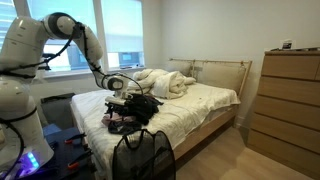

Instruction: Put the grey clothing on the bed in the laundry hamper

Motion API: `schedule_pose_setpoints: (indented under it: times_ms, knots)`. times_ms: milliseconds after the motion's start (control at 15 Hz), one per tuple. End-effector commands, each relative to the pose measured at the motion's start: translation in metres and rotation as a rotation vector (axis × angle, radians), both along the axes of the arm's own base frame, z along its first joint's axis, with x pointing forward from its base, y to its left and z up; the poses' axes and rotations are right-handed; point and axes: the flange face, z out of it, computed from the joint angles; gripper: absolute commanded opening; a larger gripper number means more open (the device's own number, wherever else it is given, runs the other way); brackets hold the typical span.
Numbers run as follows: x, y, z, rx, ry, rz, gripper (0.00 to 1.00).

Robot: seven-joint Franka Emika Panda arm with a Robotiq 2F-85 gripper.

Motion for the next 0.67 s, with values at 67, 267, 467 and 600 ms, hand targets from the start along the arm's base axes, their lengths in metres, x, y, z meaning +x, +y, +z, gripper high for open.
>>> schedule_pose_setpoints:
  times_ms: [67,267,467,600]
  knots:
    - [0.017,0.004,-0.041,-0.034,-0.053,-0.005,1.0]
    - [0.023,0.01,-0.057,-0.079,-0.135,0.009,1.0]
    - [0.028,0.014,-0.07,-0.128,-0.207,0.018,1.0]
    - [0.031,0.017,-0.076,-0.146,-0.22,0.016,1.0]
